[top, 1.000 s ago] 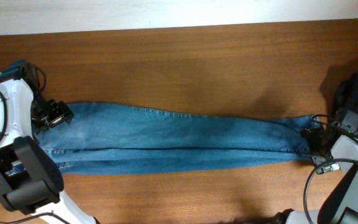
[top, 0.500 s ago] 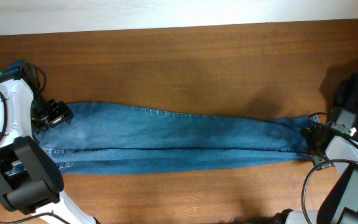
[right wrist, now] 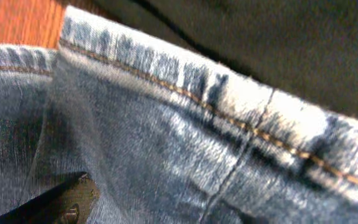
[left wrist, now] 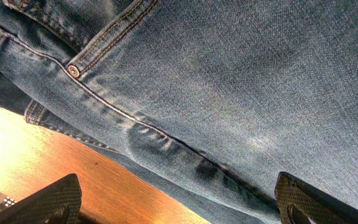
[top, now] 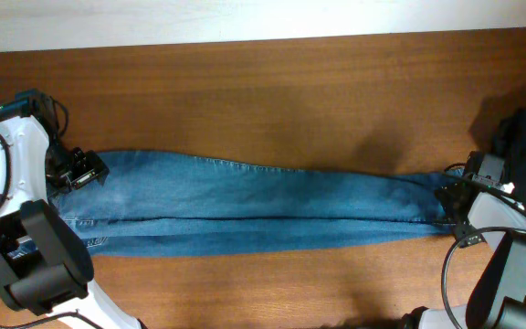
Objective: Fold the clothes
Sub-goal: 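Grasp the stacked leg hems with the right gripper, then lift the leg hems and carry them leftward over the jeans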
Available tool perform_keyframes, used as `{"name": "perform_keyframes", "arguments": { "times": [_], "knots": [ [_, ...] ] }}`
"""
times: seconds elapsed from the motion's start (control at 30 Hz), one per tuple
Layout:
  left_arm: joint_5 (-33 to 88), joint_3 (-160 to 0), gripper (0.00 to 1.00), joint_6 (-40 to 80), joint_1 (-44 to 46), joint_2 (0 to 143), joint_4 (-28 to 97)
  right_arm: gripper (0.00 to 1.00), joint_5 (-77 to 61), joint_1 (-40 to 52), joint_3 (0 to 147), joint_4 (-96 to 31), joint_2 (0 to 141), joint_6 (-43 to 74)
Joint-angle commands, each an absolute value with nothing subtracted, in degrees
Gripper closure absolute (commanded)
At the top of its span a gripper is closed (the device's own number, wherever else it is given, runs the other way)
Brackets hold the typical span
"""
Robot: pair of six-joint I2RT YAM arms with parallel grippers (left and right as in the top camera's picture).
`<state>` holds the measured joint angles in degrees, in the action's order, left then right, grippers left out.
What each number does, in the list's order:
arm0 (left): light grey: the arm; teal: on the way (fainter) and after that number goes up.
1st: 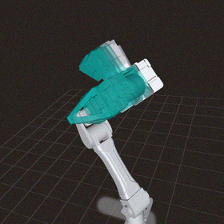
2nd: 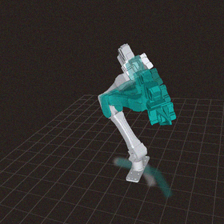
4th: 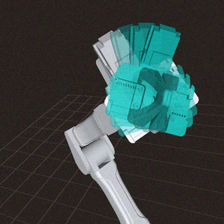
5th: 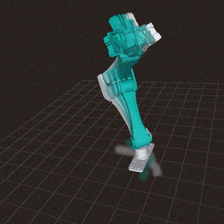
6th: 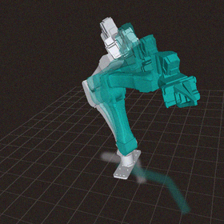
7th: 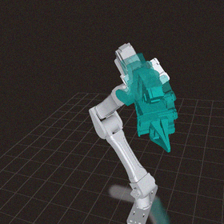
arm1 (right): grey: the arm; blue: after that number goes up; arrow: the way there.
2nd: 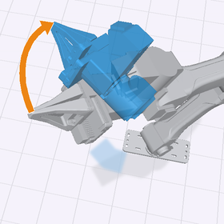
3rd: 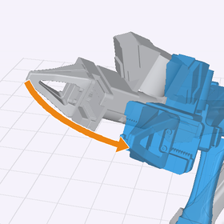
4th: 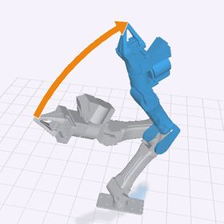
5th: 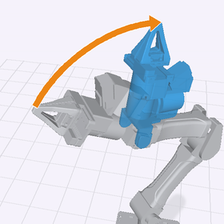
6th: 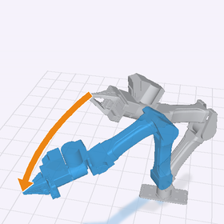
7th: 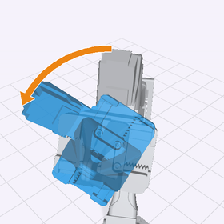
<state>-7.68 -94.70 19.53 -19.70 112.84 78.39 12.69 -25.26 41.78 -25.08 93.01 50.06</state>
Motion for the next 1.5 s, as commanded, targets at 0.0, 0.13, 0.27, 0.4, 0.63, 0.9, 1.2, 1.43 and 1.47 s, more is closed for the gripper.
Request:
{"name": "perform_keyframes", "arguments": {
  "times": [0.0, 0.13, 0.27, 0.4, 0.63, 0.9, 1.2, 1.43, 1.47],
  "knots": [
    [-7.29, -94.61, 0.01, 19.73, -20.03, 112.73, 78.46, 0.10, -11.42, -22.50, 34.65, -31.62, 102.54, 54.74],
    [-6.17, -94.61, 0.01, 19.73, -20.03, 112.73, 77.56, 0.10, -11.57, -22.50, 34.65, -32.69, 102.54, 50.19],
    [-4.05, -94.61, 0.01, 19.73, -20.03, 112.73, 76.75, 0.10, -11.38, -21.12, 34.65, -32.51, 102.56, 48.42],
    [-3.84, -94.61, 0.01, 19.73, -20.03, 112.73, 76.66, 0.10, -11.38, -15.99, 34.65, -31.79, 102.61, 48.45],
    [-3.86, -94.61, 0.01, 19.70, -20.03, 112.73, 77.10, 0.09, -9.89, -11.16, 34.68, -28.56, 102.61, 50.26],
    [-3.86, -94.61, 0.01, 19.70, -20.03, 112.73, 77.08, 0.28, -8.14, -11.38, 34.68, -28.08, 102.63, 49.87],
    [-3.86, -94.61, 0.01, 19.70, -20.03, 112.73, 77.10, 0.71, 0.32, -11.38, 34.96, -28.29, 102.61, 48.66],
    [-3.88, -94.61, 0.01, 19.70, -20.03, 112.73, 77.12, 0.96, 0.32, -11.38, 39.53, -32.14, 102.59, 46.06],
    [-3.88, -94.61, 0.01, 19.70, -20.03, 112.73, 77.10, 0.96, 0.32, -11.38, 40.73, -33.12, 102.59, 45.15]
  ]
}}
